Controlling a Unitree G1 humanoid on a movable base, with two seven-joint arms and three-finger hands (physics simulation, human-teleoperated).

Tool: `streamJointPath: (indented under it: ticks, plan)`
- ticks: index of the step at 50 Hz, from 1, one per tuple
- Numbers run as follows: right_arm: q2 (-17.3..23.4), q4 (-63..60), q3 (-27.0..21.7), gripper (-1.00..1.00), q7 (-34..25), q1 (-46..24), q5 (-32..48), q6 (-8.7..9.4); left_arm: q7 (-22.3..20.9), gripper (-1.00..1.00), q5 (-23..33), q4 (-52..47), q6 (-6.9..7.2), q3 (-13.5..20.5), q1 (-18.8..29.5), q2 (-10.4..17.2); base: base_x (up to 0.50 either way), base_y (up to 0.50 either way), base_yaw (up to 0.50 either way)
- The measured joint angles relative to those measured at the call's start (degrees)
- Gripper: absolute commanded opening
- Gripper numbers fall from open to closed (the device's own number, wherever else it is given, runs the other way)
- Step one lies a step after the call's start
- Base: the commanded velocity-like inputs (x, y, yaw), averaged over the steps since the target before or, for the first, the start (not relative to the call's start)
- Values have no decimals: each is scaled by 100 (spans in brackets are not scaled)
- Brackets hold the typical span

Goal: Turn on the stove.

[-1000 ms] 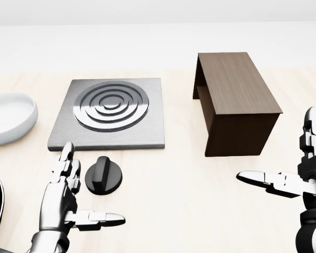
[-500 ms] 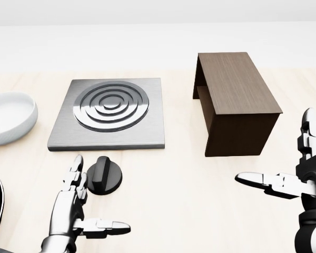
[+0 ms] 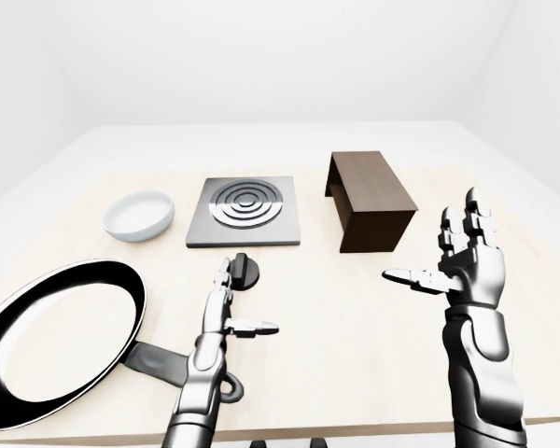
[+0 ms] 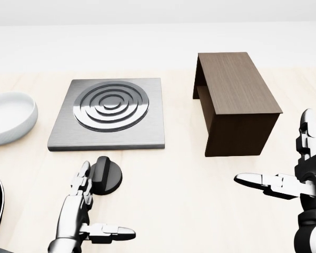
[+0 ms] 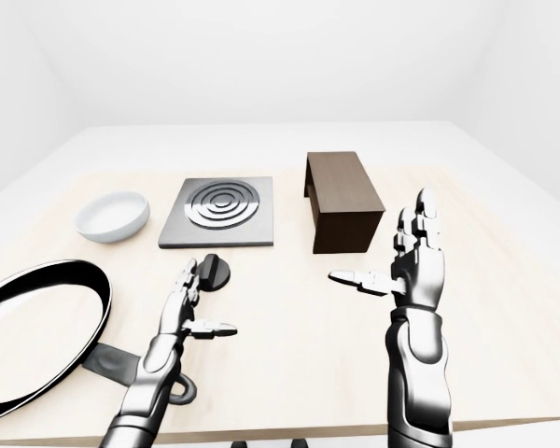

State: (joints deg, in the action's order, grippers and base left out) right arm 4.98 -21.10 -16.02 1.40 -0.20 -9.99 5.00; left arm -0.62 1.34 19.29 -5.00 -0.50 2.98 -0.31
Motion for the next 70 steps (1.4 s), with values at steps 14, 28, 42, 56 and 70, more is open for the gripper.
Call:
streamJointPath:
  ticks: [14,28,42,56,70]
  plan:
    - [-12,51,39,100,-14,7,32,0,-21,100,208,-524,0,-442,-409,-138,0,0,0]
    - [-21,89,63,100,-26,16,55,0,-35,100,329,-915,0,-860,-660,-240,0,0,0]
    - [-30,91,82,100,-36,24,60,0,85,100,298,742,0,-415,687,-215,0,0,0]
    - [-42,132,108,100,-45,31,78,0,134,100,167,1929,0,-130,1749,-218,0,0,0]
    - [-47,158,129,100,-53,39,88,0,-76,100,89,-1060,724,-452,732,-221,0,0,0]
